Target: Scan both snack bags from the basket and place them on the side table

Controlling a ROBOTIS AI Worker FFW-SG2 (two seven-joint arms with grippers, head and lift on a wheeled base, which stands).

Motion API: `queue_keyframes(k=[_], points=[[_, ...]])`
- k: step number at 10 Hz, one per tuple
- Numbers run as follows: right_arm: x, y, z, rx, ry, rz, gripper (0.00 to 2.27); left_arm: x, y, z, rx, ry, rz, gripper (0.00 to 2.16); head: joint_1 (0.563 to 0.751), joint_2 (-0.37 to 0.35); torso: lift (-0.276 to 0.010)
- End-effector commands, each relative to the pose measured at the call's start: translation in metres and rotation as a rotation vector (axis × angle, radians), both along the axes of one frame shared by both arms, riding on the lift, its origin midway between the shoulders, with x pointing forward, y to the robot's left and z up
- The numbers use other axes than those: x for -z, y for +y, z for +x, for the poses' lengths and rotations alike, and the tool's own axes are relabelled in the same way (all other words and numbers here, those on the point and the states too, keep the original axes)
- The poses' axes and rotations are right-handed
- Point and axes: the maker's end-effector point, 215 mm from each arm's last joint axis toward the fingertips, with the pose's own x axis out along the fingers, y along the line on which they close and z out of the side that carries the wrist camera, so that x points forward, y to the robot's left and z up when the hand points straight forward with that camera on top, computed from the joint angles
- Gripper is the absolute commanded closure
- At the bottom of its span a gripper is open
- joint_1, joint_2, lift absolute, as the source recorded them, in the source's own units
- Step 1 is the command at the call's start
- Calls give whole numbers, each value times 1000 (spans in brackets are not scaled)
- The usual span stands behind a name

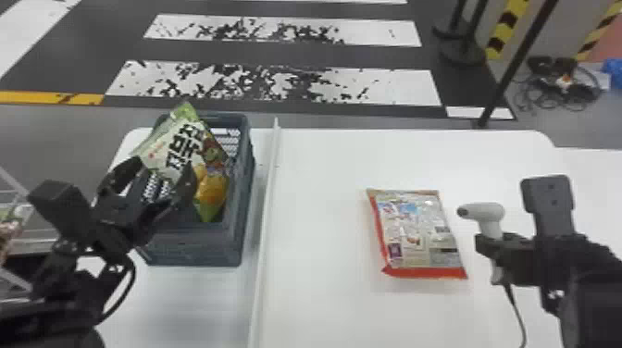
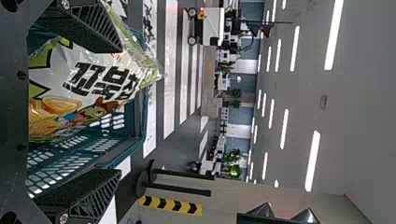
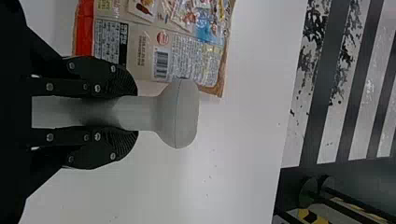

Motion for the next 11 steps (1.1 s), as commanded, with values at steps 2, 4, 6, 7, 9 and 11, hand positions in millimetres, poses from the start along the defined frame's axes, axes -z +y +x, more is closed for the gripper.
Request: queue_keyframes(k=[2, 4, 6, 7, 9, 11], points=[[12, -47, 21, 61, -33, -36, 2250, 2, 0, 0, 1, 3, -1, 76, 695, -67, -75], [27, -69, 41, 66, -66, -51, 2250, 1, 2, 0, -4, 1, 1, 76, 695, -103, -75], [39, -80, 53, 65, -82, -66, 2250, 0, 4, 0, -7, 1, 1, 76, 695, -124, -75], [48, -84, 55, 69, -66, -64, 2253, 0, 4, 0, -6, 1, 3, 76, 695, -128, -75], [61, -90, 55, 73, -37, -69, 2253, -1, 4, 2, -7, -2, 0, 76, 695, -136, -75], [69, -96, 51, 75, -16, -78, 2246, -1, 2, 2, -7, -2, -4, 76, 695, -145, -75]])
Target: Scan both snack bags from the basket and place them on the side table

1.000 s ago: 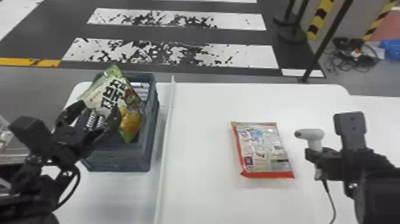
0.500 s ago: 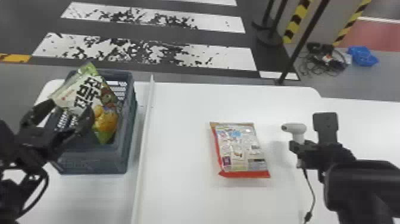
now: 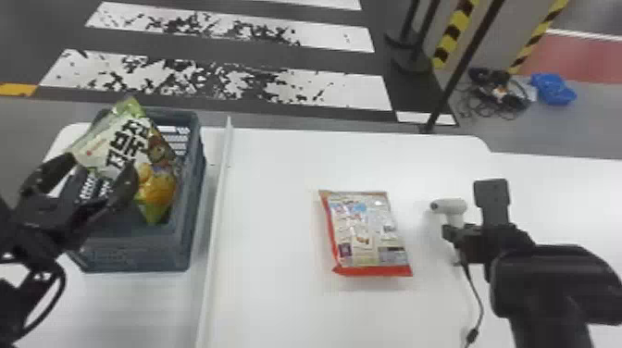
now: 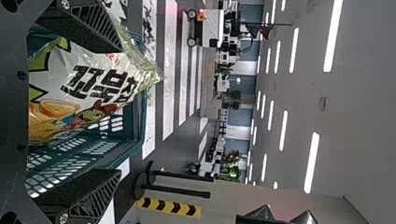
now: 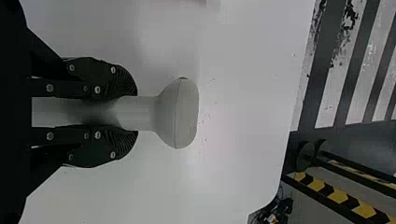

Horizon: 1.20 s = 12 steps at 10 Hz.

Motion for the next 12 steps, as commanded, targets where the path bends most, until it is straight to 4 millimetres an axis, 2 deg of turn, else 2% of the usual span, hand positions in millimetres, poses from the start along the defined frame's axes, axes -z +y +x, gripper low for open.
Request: queue_keyframes(k=[1, 3, 4, 5, 6, 7, 8, 10, 12], points=[[1, -2, 1, 0, 0, -5, 2162, 0, -1, 0, 0, 0, 0, 76, 695, -147, -75], [5, -1, -1, -1, 4, 1, 1953, 1, -2, 0, 4, 2, 1, 76, 695, -153, -75], [7, 0, -2, -1, 6, 2, 1774, 1, -2, -1, 4, 3, 1, 76, 695, -153, -75], [8, 0, -4, -2, 5, 2, 1177, 2, -1, -1, 5, 4, 2, 76, 695, -153, -75], [8, -1, -8, 0, 6, 0, 255, 3, -2, -2, 6, 6, 2, 76, 695, -153, -75], [1, -2, -11, 4, -4, -8, 19, 3, -1, -2, 7, 6, 3, 76, 695, -153, -75], [-9, 0, -14, 4, -21, -6, 19, 2, -2, -2, 10, 4, 3, 76, 695, -156, -75], [-32, 16, -26, 8, -65, 69, 26, 1, -3, -2, 12, 3, 4, 76, 695, -154, -75], [-40, 51, -38, -31, -55, 185, 63, 0, -4, -1, 13, 1, 3, 76, 695, -129, -75]])
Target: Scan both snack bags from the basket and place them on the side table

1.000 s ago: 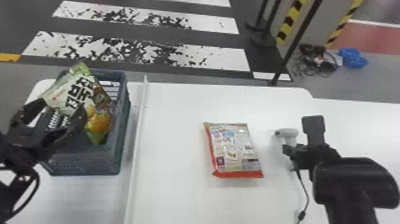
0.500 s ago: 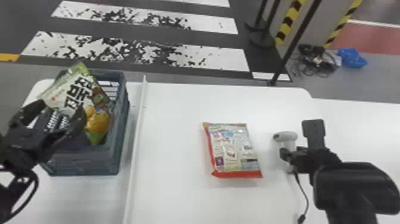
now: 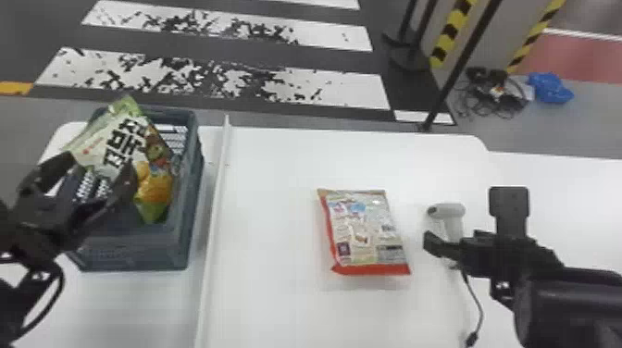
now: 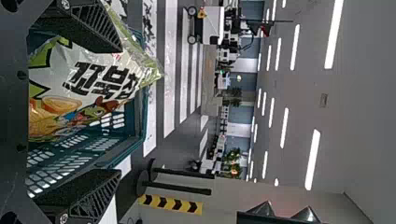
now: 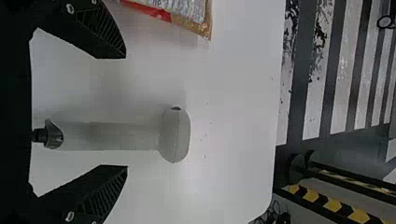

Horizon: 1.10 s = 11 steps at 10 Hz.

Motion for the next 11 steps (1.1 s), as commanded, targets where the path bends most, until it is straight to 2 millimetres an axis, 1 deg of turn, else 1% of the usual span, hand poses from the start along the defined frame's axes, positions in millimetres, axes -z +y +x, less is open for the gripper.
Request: queue_keyframes(k=[1, 2, 4, 6, 7, 9, 10, 11], points=[[0, 26, -7, -32, 19, 84, 76, 0, -1, 0, 1, 0, 0, 76, 695, -119, -75], [4, 42, -10, -59, 37, 129, 90, 2, -1, -1, 0, 6, -1, 76, 695, -93, -75], [14, 65, -14, -102, 84, 200, 93, 1, 0, 0, 1, 3, 1, 76, 695, -50, -75], [20, 86, -9, -141, 100, 277, 93, 4, 0, -1, 0, 7, 1, 76, 695, -25, -75], [25, 98, -11, -160, 122, 334, 93, 4, 1, -1, -1, 7, 3, 76, 695, -11, -75], [42, 106, -15, -161, 192, 402, 113, 6, 3, -2, -2, 12, 5, 76, 695, 18, -75], [45, 112, -16, -180, 203, 440, 316, 8, 4, -3, -5, 16, 3, 76, 695, 22, -75], [47, 114, -14, -189, 203, 445, 768, 10, 5, -3, -5, 19, 3, 76, 695, 33, -75]])
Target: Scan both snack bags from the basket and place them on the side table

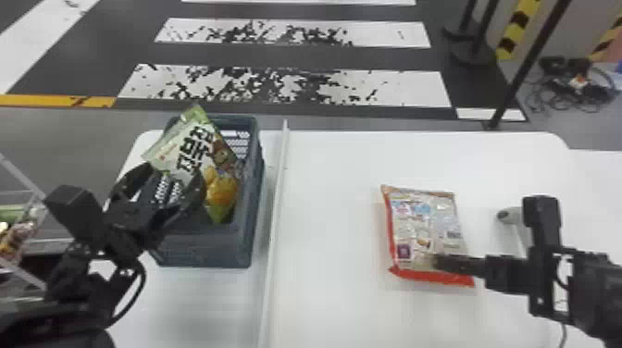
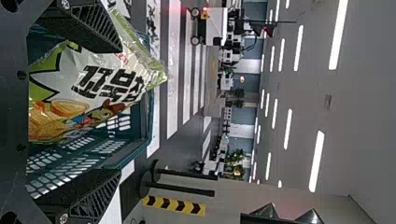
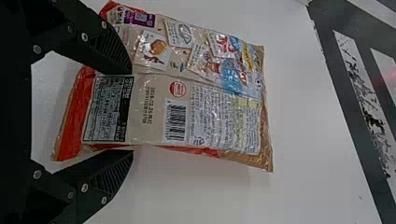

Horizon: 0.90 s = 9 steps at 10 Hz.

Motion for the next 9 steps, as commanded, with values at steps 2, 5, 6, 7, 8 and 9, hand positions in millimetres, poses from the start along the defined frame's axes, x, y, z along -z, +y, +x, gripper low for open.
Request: queue_keyframes(k=[2, 5, 6, 7, 8, 9], points=[[3, -1, 1, -7, -5, -9, 2256, 1, 0, 0, 0, 1, -2, 76, 695, 40, -75], [-24, 9, 0, 9, -53, 137, 2256, 1, 1, -1, 1, 2, -1, 76, 695, 49, -75], [-44, 10, 3, 25, -89, 188, 2256, 0, 1, 0, 1, -1, -1, 76, 695, 51, -75], [-66, 6, 10, 52, -132, 227, 2256, -1, 0, -1, 1, -2, 0, 76, 695, 53, -75], [-87, -7, 22, 91, -188, 255, 2256, -2, 0, -2, 2, -3, 1, 76, 695, 53, -75], [-106, -30, 37, 152, -235, 261, 2256, -2, 1, -2, 1, -3, 2, 76, 695, 43, -75]])
